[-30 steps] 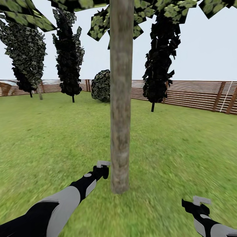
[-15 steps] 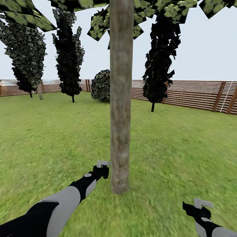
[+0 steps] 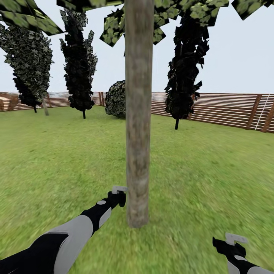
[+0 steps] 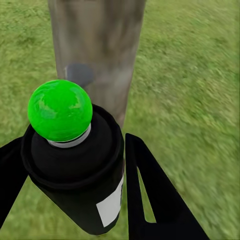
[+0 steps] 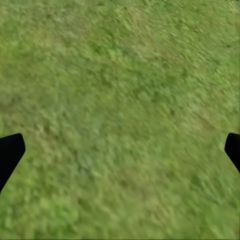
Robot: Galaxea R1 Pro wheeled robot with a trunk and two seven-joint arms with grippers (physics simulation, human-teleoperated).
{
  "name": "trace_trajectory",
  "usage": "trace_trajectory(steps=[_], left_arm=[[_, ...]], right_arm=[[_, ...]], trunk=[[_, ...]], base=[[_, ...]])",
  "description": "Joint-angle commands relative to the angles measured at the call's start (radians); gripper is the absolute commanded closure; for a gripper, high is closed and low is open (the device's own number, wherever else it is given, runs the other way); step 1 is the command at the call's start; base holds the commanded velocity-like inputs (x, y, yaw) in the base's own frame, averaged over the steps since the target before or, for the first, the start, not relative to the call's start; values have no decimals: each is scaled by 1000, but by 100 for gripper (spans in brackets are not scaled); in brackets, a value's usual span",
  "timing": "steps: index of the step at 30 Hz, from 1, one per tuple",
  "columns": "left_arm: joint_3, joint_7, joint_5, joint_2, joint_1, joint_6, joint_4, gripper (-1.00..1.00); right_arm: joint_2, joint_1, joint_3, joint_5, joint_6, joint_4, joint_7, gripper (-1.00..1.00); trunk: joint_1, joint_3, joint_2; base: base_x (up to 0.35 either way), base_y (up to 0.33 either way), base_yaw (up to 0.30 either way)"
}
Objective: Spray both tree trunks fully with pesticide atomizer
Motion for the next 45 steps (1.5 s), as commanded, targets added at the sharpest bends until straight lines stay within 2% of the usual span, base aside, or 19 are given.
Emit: trace_trajectory(steps=[1, 7, 8, 13, 38, 40, 43, 45], left_arm=[[0, 0, 0, 0, 0, 0, 0, 100], [1, 0, 0, 0, 0, 0, 0, 100], [1, -54, -6, -14, 0, 0, 7, 100], [1, -86, -7, -14, 0, 0, 8, 100], [0, -93, -5, -14, 0, -1, 7, 100], [0, -118, -5, -14, 0, -1, 6, 100], [0, -216, -4, -14, 0, 0, 5, 100], [1, -241, -3, -14, 0, 1, 5, 100]], right_arm=[[0, 0, 0, 0, 0, 0, 0, -100], [0, 1, 0, 0, 0, 0, 0, -100], [0, 1, 0, 0, 0, 0, 0, -100], [0, 1, 0, 0, 0, 0, 0, -100], [2, 1, 0, 0, 0, 0, 0, -100], [2, 1, 0, 0, 0, 0, 0, -100], [1, 1, 0, 0, 0, 0, 0, -100], [1, 1, 0, 0, 0, 0, 0, -100]], trunk=[[0, 0, 0], [0, 0, 0], [0, 0, 0], [0, 0, 0], [0, 0, 0], [0, 0, 0], [0, 0, 0], [0, 0, 0]], base=[[247, -82, 0], [27, -9, 0], [0, 0, 0], [0, 0, 0], [0, 0, 0], [0, 0, 0], [0, 0, 0], [0, 0, 0]])
